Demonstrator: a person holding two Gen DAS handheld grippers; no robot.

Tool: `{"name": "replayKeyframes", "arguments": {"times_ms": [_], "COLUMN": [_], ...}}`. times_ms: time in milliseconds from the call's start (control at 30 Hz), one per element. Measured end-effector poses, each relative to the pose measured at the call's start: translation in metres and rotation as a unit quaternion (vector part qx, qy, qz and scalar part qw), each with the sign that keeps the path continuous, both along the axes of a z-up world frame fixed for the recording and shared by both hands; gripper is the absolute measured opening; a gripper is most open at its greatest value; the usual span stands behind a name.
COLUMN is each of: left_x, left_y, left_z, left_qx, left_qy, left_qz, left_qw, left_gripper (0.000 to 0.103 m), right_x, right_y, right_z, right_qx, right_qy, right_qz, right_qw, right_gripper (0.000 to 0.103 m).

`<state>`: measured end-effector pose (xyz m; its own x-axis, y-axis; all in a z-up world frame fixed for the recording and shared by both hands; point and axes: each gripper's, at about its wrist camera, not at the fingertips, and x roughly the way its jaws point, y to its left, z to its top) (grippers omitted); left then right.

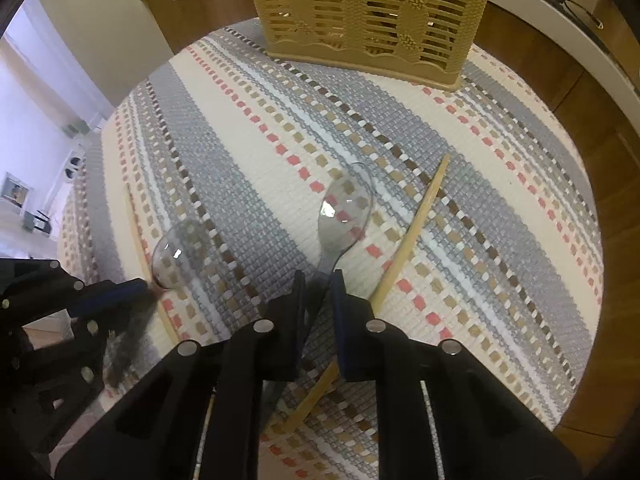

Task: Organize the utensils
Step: 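Lower the left tool onto a clear spoon while the right tool grasps another clear spoon, then carry both clear spoons over the caddy and open both tools to drop them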

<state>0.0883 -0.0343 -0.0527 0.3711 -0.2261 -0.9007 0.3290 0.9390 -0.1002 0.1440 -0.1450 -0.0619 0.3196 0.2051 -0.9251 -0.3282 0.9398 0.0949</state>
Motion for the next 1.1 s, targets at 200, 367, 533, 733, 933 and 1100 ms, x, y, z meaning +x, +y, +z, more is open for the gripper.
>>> {"name": "replayKeyframes", "arguments": {"times_ms": [200,367,533,733,933,1100], "left_x": [-0.003,-0.009,-0.001,0.0,-0.002,-0.004], "left_y": [0.01,0.007,-0.011,-0.029,-0.022,-0.004], "left_z": [-0.002,-0.005,-0.007,-0.01,-0.008,0.014], "left_qx": [-0.025,-0.005,0.034,0.081,0.059,-0.024], "left_qy": [0.042,0.043,0.035,0.024,0.003,-0.052], "left_qz": [-0.018,-0.033,-0.037,-0.048,-0.028,-0.011], "left_qw": [0.9986,0.9985,0.9981,0.9953,0.9979,0.9983], "left_gripper": [0.007,0.03,0.03,0.019,0.01,0.01], "right_x": [-0.002,-0.003,-0.005,-0.004,-0.008,-0.017], "right_y": [-0.015,-0.02,-0.009,0.008,0.01,-0.005], "right_z": [0.001,0.003,0.005,0.003,0.0,0.012], "right_qx": [0.046,0.055,0.027,-0.011,-0.001,0.055], "right_qy": [0.027,0.034,0.028,0.015,0.0,-0.025], "right_qz": [-0.006,-0.004,0.006,0.017,0.021,0.026], "right_qw": [0.999,0.998,0.999,1.0,1.0,0.998], "right_gripper": [0.009,0.009,0.01,0.01,0.009,0.002]}}
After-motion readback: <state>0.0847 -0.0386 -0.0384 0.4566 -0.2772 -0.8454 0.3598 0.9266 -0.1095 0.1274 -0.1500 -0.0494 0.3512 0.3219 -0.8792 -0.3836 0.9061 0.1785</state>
